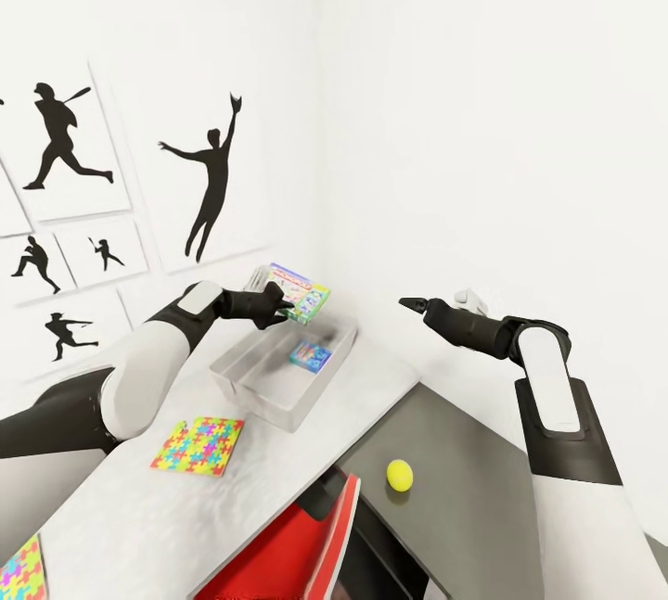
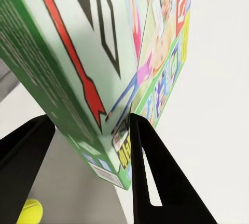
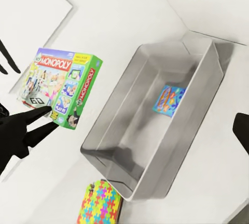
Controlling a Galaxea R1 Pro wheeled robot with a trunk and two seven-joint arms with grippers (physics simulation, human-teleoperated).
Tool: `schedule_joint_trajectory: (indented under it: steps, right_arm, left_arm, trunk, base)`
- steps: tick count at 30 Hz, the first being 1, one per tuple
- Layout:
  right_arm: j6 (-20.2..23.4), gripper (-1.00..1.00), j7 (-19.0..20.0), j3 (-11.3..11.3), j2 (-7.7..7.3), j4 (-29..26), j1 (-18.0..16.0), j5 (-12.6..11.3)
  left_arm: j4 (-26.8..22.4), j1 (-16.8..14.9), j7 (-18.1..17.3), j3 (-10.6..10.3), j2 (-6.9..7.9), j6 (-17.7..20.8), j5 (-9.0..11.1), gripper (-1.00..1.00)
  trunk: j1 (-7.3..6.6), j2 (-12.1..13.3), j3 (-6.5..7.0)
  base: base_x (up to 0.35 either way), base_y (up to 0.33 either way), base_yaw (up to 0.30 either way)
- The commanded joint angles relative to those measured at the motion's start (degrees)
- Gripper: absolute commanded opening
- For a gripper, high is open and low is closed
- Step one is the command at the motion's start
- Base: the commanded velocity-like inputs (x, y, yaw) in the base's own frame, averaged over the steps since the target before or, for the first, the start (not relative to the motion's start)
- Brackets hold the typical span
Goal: Put all the toys in the child's room - the three board games (two on the bed and one on the table), the two jigsaw puzzles on the table, and the tennis ball on the table - inside the toy box on the table in the child's room.
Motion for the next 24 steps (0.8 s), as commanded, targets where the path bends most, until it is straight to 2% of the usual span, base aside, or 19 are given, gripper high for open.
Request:
schedule_joint_trajectory:
  steps: [1, 24]
  right_arm:
    - [0.2, 1.00, -0.6, 0.0, -0.01, 0.0, -0.1, -0.6]
    - [0.2, 1.00, -0.6, -0.1, -0.01, 0.0, -0.1, -0.6]
  left_arm:
    - [0.0, 0.0, -0.2, 0.5, 0.00, 0.2, -0.4, -1.00]
    - [0.0, 0.7, 0.3, 0.3, -0.21, 0.2, -1.2, -1.00]
  trunk:
    - [0.04, -0.1, -0.23]
    - [0.04, -0.1, -2.40]
  base:
    - [0.000, 0.000, 0.000]
    - [0.000, 0.000, 0.000]
